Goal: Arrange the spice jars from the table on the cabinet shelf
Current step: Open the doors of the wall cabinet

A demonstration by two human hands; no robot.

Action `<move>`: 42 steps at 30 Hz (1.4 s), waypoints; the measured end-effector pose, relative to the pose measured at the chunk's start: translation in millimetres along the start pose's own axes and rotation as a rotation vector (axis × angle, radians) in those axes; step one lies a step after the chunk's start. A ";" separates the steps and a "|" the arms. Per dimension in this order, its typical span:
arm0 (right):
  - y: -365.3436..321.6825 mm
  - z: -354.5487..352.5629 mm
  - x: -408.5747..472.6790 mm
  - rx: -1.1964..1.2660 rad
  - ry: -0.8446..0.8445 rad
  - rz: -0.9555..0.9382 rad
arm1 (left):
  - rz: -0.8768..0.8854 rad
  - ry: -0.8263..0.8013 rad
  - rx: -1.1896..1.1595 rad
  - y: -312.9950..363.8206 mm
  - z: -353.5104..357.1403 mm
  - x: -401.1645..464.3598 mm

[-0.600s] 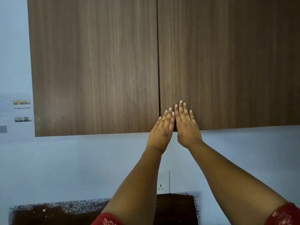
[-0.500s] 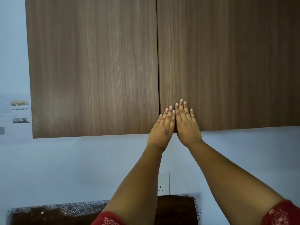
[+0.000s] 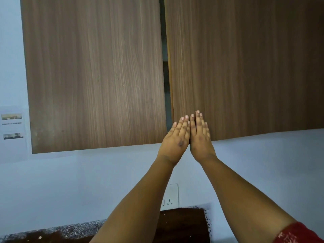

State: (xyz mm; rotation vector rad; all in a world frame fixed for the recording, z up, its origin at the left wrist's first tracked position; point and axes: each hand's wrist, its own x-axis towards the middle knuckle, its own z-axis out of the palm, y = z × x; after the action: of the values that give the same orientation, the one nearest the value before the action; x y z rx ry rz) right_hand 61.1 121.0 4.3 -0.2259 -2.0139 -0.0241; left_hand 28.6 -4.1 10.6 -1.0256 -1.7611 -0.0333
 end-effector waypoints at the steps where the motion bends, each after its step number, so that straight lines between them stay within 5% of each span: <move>1: 1.3 -3.7 -1.1 0.013 0.002 0.001 | 0.036 0.010 -0.028 0.0 -4.3 -1.8; 8: 1.2 -48.5 -27.8 0.146 0.082 0.131 | 0.111 0.175 -0.376 25.1 -53.8 -8.6; 12: 16.6 -84.5 -49.0 0.155 0.133 0.141 | -0.082 0.380 -0.668 59.5 -80.6 -7.6; 16: 43.2 -120.9 -73.4 0.243 0.238 0.115 | -0.232 0.129 -1.171 101.1 -110.3 0.3; 22: 77.4 -167.9 -100.7 0.458 0.311 0.234 | -0.140 0.222 -1.098 167.1 -128.9 20.2; 27: 114.4 -207.6 -122.1 0.261 0.412 0.363 | -0.150 0.206 -1.009 218.2 -151.1 44.1; 42: 220.9 -317.6 -177.6 0.205 0.522 0.398 | -0.204 -0.114 -0.966 370.1 -192.1 106.0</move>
State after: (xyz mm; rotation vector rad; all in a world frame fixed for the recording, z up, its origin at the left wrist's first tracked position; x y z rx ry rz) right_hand 456.5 274.3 -33.1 -0.4365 -1.4142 0.3399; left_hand 404.6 205.0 21.5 -1.5164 -1.9661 -1.0532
